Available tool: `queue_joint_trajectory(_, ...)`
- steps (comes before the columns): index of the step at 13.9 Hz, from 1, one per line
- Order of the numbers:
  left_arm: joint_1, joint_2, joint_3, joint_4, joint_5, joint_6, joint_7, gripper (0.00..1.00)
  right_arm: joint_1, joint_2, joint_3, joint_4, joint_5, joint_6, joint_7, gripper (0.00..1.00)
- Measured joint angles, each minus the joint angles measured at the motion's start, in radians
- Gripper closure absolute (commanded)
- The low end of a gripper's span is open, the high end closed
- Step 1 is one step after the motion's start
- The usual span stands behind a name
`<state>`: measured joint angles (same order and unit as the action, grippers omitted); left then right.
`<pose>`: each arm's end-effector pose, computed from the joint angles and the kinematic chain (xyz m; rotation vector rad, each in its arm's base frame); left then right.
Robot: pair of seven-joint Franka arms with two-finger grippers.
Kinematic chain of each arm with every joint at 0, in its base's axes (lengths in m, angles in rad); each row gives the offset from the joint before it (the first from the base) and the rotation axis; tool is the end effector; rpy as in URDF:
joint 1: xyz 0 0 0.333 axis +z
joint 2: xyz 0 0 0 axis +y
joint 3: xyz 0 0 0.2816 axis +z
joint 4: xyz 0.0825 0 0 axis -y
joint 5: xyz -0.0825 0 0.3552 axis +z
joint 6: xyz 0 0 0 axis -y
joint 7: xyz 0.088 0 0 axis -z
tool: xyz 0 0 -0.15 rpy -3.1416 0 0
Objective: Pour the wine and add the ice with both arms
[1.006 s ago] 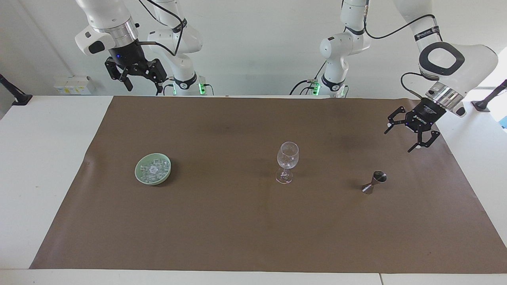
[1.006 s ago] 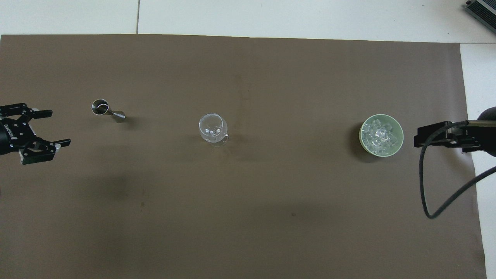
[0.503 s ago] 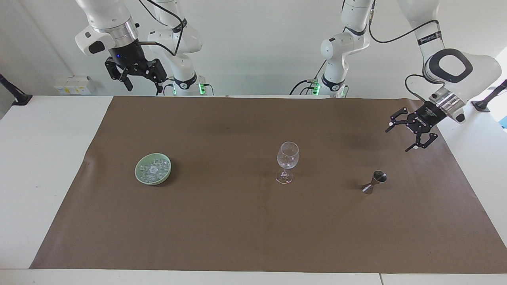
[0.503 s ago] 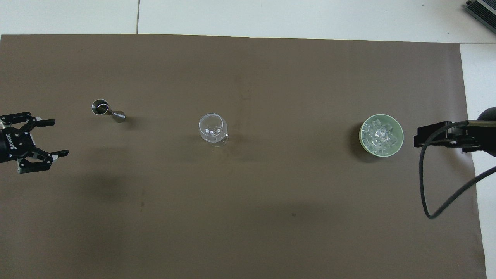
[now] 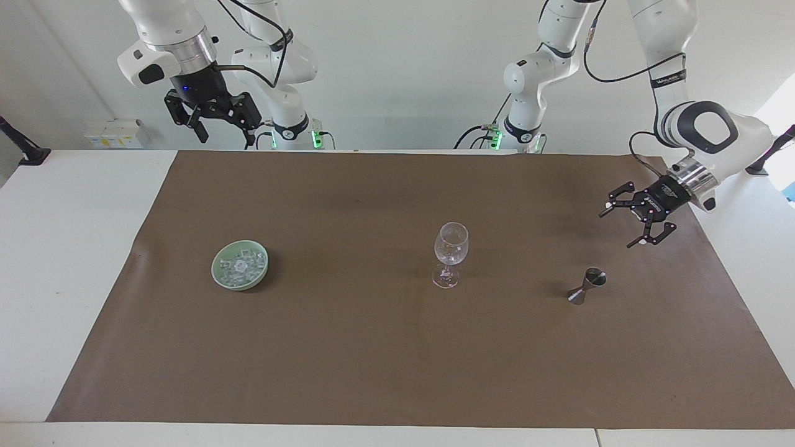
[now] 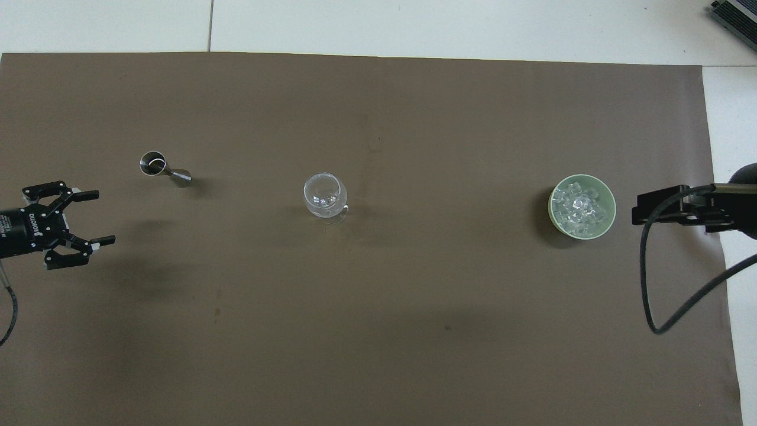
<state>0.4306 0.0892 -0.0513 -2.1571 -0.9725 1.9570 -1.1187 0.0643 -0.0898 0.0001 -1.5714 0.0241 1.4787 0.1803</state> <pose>0.5029 0.1064 0.3161 1.2522 2.0077 -0.6942 0.4897 0.0354 0.5845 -3.1131 0.1772 0.0091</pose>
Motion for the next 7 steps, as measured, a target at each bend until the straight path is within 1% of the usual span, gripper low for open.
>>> queue_joint_trajectory(4,0.003,0.047,-0.006,0.007,-0.061,-0.003,0.025,0.0,0.0,0.0,0.0,0.0,0.0,0.0,0.0,0.0)
queue_joint_trajectory(7,0.002,0.066,-0.012,0.032,-0.074,0.011,0.026,0.0,0.0,0.0,0.0,0.0,0.0,0.0,0.0,0.0)
